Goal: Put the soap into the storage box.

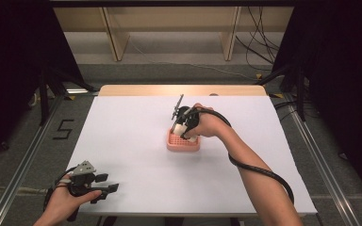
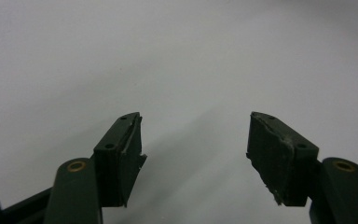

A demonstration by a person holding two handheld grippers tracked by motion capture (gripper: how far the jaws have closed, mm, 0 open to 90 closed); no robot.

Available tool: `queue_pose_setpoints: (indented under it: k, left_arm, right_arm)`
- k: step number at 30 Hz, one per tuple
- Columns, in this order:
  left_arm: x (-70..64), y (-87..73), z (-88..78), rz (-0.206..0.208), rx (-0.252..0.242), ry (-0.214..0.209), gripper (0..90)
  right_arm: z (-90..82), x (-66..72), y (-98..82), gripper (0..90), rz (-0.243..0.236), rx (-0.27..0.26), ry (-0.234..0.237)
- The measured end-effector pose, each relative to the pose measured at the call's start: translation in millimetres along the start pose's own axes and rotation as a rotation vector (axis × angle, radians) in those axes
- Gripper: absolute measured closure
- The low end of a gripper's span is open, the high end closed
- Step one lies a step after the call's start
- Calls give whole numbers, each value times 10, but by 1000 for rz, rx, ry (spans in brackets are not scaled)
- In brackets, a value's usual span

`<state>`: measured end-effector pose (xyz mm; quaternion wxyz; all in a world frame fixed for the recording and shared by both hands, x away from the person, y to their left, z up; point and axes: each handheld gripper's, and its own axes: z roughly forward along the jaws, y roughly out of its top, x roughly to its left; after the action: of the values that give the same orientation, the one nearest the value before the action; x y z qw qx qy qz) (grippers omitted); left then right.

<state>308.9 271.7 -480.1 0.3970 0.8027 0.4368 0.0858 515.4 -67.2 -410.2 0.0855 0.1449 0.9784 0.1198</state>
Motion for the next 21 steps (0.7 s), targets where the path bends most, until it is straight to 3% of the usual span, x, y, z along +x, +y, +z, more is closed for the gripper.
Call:
queue_pose_setpoints:
  k: [2, 5, 6, 7, 9, 13, 15, 16, 17, 18, 20, 21]
  left_arm:
    - [0, 0, 0, 0, 0, -1, 349]
    - [-1, 0, 0, 1, 1, -1, 349]
    - [-1, 0, -1, 0, 0, -1, 349]
    - [-1, 0, -1, 0, 0, -1, 349]
    - [-1, 0, -1, 0, -1, -1, 349]
    - [-1, -1, -1, 1, 0, -2, 349]
    - [0, -1, -1, 0, 0, -1, 349]
    - [0, -1, -1, -1, -1, -1, 349]
    - [0, -1, -1, -1, 0, -1, 349]
    - [11, 1, -3, 9, 12, 12, 349]
    - [0, -2, 0, -1, -3, -2, 349]
    - [-1, -2, -1, -2, -2, -2, 349]
  right_arm:
    - [3, -1, 0, 503, 0, 0, 0]
    - [27, -37, -1, 503, -43, -17, 4]
    - [29, -30, 1, 503, -34, -13, 7]
    - [27, 2, 0, 503, 9, -1, 11]
    - [52, -34, -4, 503, -32, -17, 6]
    - [66, -19, -4, 503, -10, -12, 5]
    - [83, -38, -6, 503, -29, -17, 5]
    - [100, -64, -11, 503, -62, -27, 2]
    - [106, -45, -16, 503, -32, -24, 15]
    - [121, -90, -12, 503, -96, -43, 6]
    - [122, -51, -12, 503, -31, -20, 6]
    - [125, -53, -14, 503, -31, -19, 10]
